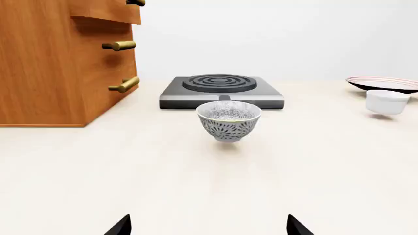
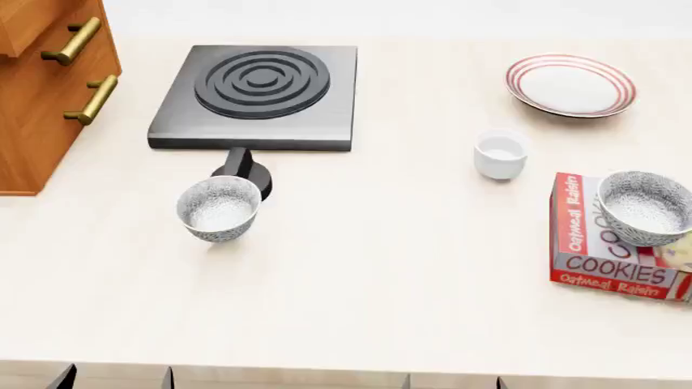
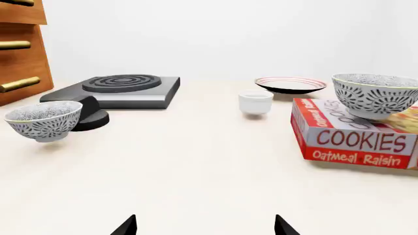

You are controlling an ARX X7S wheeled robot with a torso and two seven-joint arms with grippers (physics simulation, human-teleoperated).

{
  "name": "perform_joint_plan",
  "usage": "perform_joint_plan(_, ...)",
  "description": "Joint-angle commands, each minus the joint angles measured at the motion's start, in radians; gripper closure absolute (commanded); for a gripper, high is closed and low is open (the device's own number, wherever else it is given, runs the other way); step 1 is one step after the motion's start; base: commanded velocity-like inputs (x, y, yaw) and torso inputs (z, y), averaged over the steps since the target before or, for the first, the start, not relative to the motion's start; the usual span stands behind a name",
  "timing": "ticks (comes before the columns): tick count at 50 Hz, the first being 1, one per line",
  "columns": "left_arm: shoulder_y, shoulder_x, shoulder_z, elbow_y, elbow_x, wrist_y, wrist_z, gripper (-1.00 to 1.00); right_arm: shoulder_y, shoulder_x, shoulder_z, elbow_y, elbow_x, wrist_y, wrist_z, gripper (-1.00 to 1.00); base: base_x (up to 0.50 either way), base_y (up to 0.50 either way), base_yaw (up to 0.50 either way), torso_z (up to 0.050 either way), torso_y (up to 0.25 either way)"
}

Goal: Pick the akita bowl on the cookies box and place it on the plate.

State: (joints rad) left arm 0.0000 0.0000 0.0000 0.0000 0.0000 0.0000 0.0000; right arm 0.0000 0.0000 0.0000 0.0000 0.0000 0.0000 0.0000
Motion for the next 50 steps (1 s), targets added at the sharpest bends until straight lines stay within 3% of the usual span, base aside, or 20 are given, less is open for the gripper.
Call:
perform_joint_plan(1, 0.0, -0.016, 0.019, -0.001, -0.016, 0.0, -0.017, -1.0, 0.003, 0.017, -0.033, 0.002, -0.008, 0.012, 0.023, -1.0, 0.0, 0.0, 0.0, 0.0, 0.0)
perform_joint_plan(22, -0.006, -0.058, 0.055, 0.012, -0.08, -0.003, -0.087, -1.0, 0.004, 0.056, -0.064, -0.027, 0.049, 0.003, 0.098, -1.0, 0.0, 0.0, 0.0, 0.0, 0.0)
perform_joint_plan(25, -0.003, -0.064, 0.046, 0.084, -0.109, -0.059, -0.096, -1.0, -0.005, 0.061, -0.062, -0.067, 0.042, -0.002, 0.12, -1.0, 0.23, 0.0, 0.0, 0.0, 0.0)
perform_joint_plan(36, -0.01, -0.124, 0.0, 0.428, -0.192, -0.294, -0.139, -1.0, -0.04, 0.11, -0.015, -0.465, 0.116, 0.253, 0.151, -1.0, 0.5, 0.0, 0.0, 0.0, 0.0)
perform_joint_plan(42, 0.016, -0.152, -0.028, 0.596, -0.24, -0.339, -0.144, -1.0, -0.078, 0.138, -0.005, -0.626, 0.132, 0.258, 0.152, -1.0, 0.5, 0.0, 0.0, 0.0, 0.0)
perform_joint_plan(50, 0.024, -0.168, -0.031, 0.653, -0.249, -0.358, -0.153, -1.0, -0.1, 0.162, -0.007, -0.678, 0.143, 0.267, 0.148, -1.0, 0.5, 0.0, 0.0, 0.0, 0.0)
